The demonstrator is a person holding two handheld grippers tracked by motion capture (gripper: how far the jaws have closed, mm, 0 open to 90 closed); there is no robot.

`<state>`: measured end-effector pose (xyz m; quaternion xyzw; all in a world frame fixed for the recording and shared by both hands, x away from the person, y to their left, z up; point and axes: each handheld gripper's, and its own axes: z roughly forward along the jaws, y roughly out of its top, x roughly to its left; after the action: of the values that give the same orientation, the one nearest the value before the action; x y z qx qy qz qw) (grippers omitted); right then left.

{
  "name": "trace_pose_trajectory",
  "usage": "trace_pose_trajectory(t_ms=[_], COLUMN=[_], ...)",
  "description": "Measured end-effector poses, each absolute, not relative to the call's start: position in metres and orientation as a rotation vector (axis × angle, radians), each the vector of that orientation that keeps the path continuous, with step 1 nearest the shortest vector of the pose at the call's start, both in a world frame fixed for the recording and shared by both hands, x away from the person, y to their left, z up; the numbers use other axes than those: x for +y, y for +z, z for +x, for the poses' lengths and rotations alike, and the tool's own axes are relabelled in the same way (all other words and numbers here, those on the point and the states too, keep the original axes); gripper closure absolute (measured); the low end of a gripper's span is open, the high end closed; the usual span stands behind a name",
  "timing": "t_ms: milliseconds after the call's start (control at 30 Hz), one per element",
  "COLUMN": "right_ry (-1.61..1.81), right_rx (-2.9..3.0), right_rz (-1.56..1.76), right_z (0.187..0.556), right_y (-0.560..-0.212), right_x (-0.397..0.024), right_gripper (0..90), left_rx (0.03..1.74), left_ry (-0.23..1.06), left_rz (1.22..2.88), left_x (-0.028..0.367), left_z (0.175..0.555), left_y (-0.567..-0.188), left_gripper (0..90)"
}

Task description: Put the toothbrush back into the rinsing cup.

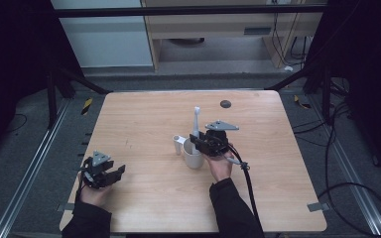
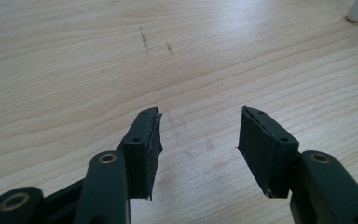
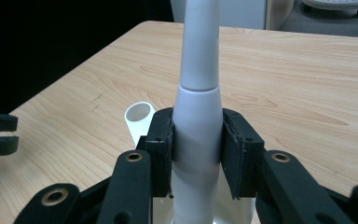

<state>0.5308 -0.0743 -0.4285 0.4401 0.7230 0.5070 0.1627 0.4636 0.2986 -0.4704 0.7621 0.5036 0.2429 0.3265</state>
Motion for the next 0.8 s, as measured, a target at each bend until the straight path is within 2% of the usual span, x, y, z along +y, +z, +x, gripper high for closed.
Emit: trace_pose_trajectory(t_ms=[233, 300, 333, 367, 600, 800], right_ry=[1.440, 1.446, 1.440, 1.440, 1.412, 1.424], right_rx=[2.079, 2.072, 2.067, 2.067, 2.090, 2.081], right_rz=[1.239, 1.230, 1.220, 1.220, 1.180, 1.160], right_z=[0.530, 0.528, 0.527, 0.527, 0.519, 0.507], right_y=[-0.428, -0.427, -0.425, -0.425, -0.418, -0.411], right_x=[-0.074, -0.075, -0.076, -0.076, -0.084, -0.099], right_gripper=[64.9, 60.9, 55.6, 55.6, 40.2, 34.9], left_rx=[1.319, 1.319, 1.318, 1.318, 1.318, 1.319], left_ry=[0.636, 0.636, 0.635, 0.636, 0.637, 0.639], left_rz=[1.997, 1.998, 1.998, 1.998, 1.996, 1.996], left_x=[0.299, 0.299, 0.299, 0.299, 0.298, 0.298], left_z=[0.463, 0.463, 0.463, 0.463, 0.463, 0.463], left_y=[-0.470, -0.470, -0.470, -0.470, -0.470, -0.470], left_gripper=[47.5, 47.5, 47.5, 47.5, 47.5, 47.5])
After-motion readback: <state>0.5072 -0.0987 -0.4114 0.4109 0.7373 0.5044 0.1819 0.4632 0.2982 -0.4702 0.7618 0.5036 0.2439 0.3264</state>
